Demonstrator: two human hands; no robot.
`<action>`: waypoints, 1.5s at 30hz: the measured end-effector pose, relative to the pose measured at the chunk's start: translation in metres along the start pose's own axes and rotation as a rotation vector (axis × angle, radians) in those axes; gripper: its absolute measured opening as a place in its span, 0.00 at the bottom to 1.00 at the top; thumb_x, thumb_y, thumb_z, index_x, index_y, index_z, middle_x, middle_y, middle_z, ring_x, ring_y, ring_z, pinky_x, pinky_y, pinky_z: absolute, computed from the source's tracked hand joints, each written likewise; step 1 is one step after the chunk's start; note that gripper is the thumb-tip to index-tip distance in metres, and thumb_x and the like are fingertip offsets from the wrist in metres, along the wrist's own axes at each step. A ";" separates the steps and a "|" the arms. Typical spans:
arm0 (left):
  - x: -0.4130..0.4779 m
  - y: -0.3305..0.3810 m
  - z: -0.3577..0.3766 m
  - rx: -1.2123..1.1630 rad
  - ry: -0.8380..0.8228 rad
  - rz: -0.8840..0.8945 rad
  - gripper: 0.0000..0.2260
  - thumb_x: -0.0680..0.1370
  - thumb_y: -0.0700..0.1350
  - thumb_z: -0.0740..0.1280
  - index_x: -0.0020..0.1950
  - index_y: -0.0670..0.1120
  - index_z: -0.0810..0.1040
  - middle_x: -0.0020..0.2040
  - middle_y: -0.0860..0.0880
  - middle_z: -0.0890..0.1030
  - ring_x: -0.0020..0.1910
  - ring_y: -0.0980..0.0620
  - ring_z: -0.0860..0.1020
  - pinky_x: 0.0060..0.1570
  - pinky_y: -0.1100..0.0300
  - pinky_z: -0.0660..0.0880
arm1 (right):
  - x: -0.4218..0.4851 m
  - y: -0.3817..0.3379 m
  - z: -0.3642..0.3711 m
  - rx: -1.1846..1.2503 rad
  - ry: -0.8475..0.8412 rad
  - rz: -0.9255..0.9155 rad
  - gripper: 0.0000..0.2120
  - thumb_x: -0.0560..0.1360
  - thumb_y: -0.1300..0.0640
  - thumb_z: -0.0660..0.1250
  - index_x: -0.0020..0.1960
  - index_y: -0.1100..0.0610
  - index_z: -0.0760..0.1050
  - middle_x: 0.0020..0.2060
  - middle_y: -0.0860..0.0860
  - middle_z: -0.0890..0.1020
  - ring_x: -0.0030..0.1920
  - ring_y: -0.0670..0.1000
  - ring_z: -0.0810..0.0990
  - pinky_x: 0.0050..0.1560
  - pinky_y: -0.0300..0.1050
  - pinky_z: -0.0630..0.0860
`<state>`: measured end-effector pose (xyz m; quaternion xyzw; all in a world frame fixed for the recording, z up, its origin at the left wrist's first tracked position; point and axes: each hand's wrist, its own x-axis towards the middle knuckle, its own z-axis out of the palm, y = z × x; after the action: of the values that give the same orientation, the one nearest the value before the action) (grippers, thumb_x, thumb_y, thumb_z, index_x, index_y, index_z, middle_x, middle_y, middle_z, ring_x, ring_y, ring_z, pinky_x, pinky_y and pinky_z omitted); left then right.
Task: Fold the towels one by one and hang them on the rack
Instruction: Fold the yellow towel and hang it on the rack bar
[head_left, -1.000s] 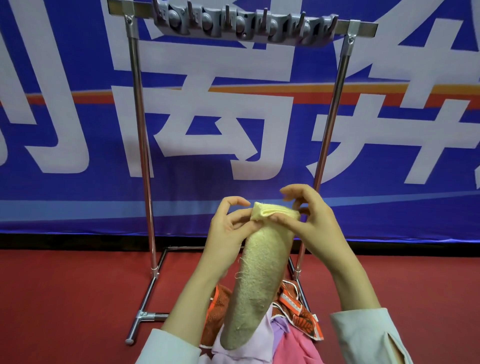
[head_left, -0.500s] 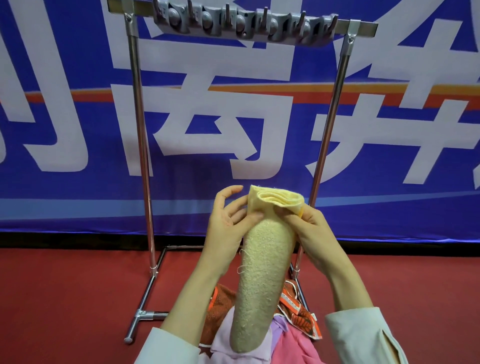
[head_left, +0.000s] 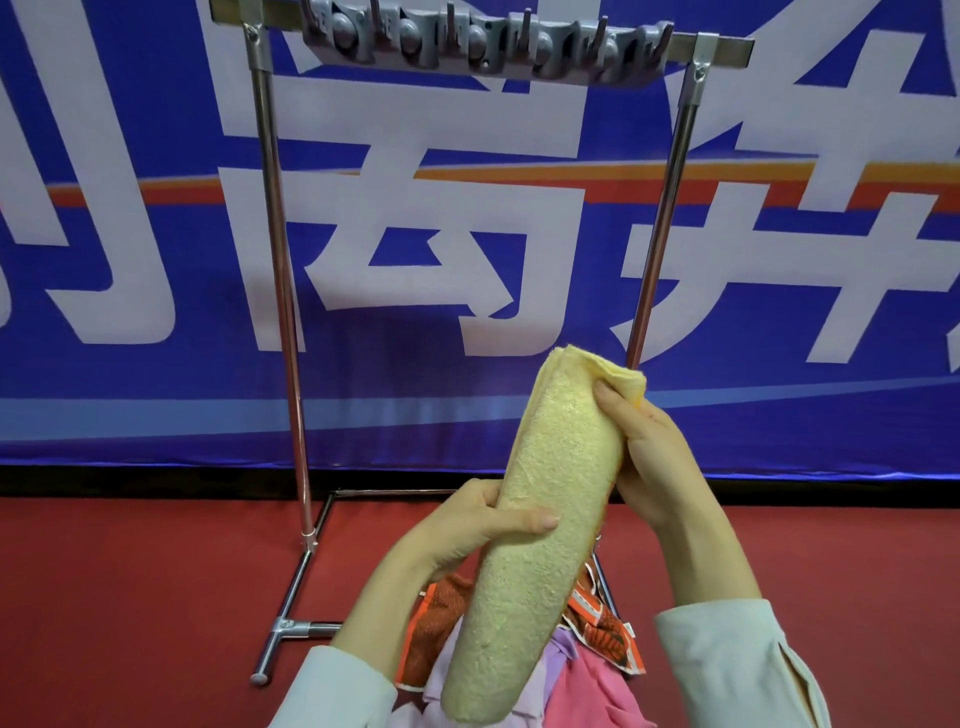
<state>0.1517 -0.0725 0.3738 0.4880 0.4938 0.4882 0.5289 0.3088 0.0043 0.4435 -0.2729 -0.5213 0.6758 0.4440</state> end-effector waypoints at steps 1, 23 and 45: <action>0.000 -0.001 -0.001 0.014 -0.006 -0.017 0.14 0.67 0.44 0.73 0.51 0.43 0.82 0.46 0.49 0.85 0.44 0.56 0.82 0.46 0.64 0.77 | 0.002 0.001 -0.001 0.025 0.022 0.024 0.11 0.79 0.54 0.64 0.58 0.57 0.78 0.47 0.53 0.85 0.47 0.50 0.84 0.48 0.48 0.80; 0.003 0.035 -0.007 -0.227 0.352 0.152 0.11 0.77 0.40 0.67 0.57 0.37 0.79 0.51 0.39 0.83 0.45 0.47 0.82 0.45 0.56 0.79 | 0.014 0.032 -0.010 -0.071 -0.146 0.404 0.24 0.79 0.40 0.57 0.65 0.56 0.73 0.45 0.57 0.84 0.45 0.54 0.83 0.49 0.48 0.79; -0.002 0.032 -0.011 0.055 0.539 0.372 0.22 0.69 0.38 0.76 0.60 0.48 0.75 0.49 0.43 0.83 0.48 0.50 0.83 0.51 0.56 0.79 | 0.006 0.028 0.002 -0.741 -0.051 -0.074 0.20 0.64 0.53 0.80 0.53 0.55 0.79 0.46 0.52 0.83 0.48 0.52 0.82 0.47 0.49 0.80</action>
<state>0.1392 -0.0725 0.4050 0.4370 0.5315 0.6745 0.2676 0.2953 0.0068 0.4179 -0.3790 -0.7509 0.4313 0.3264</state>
